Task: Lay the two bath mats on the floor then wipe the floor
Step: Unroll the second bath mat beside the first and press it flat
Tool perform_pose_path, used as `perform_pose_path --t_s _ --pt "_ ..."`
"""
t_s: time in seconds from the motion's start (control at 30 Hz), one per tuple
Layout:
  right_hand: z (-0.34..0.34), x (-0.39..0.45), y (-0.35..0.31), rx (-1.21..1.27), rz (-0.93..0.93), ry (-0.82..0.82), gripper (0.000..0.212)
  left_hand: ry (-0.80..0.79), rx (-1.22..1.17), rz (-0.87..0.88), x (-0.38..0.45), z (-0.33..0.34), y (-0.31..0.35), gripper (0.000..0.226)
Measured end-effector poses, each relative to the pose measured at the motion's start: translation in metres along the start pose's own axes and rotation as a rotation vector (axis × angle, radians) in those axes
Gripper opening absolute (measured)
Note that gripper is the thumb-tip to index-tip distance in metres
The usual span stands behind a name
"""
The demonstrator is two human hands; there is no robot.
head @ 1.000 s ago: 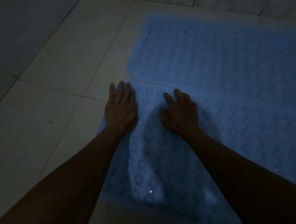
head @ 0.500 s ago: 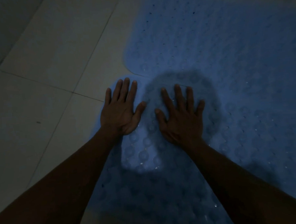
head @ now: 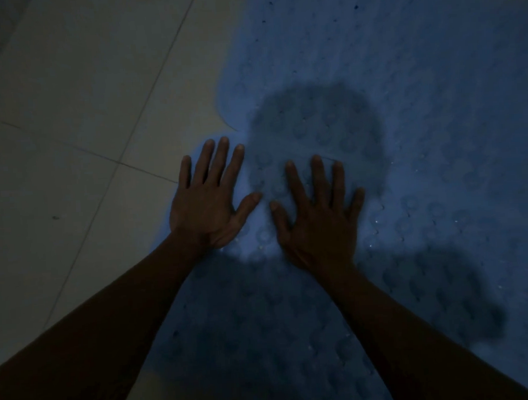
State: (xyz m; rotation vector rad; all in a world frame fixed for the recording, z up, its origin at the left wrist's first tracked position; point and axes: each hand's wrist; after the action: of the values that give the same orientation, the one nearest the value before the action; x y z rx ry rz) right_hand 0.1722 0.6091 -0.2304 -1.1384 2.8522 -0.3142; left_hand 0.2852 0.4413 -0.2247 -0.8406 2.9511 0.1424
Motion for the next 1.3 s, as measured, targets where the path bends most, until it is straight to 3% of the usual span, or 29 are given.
perform_pose_path --t_s 0.23,0.57,0.87,1.07,1.3 --pt "0.004 0.000 0.000 0.017 -0.010 0.015 0.070 -0.001 -0.025 0.008 0.001 0.000 -0.002 0.078" --pt "-0.006 -0.003 -0.001 0.053 0.012 -0.097 0.064 -0.042 -0.047 -0.070 -0.009 -0.026 0.018 0.074" --pt "-0.017 -0.129 -0.026 0.092 -0.069 -0.195 0.069 -0.087 -0.106 -0.253 -0.156 0.003 0.029 0.062" --pt "-0.012 -0.128 -0.028 0.003 -0.088 -0.158 0.072 0.044 -0.030 -0.218 -0.166 0.010 0.027 0.062" --pt "-0.014 -0.129 -0.028 -0.028 -0.094 -0.144 0.071 0.072 -0.015 -0.241 -0.166 0.008 0.028 0.062"
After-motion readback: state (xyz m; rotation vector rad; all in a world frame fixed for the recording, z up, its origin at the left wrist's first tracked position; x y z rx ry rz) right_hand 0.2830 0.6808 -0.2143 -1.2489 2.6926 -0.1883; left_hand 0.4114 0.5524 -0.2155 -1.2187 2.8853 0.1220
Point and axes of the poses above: each hand's wrist, its own x-axis towards the middle knuckle, its own z-axis out of the palm, y = z × x, and after that the axes turned 1 degree about y, right-handed
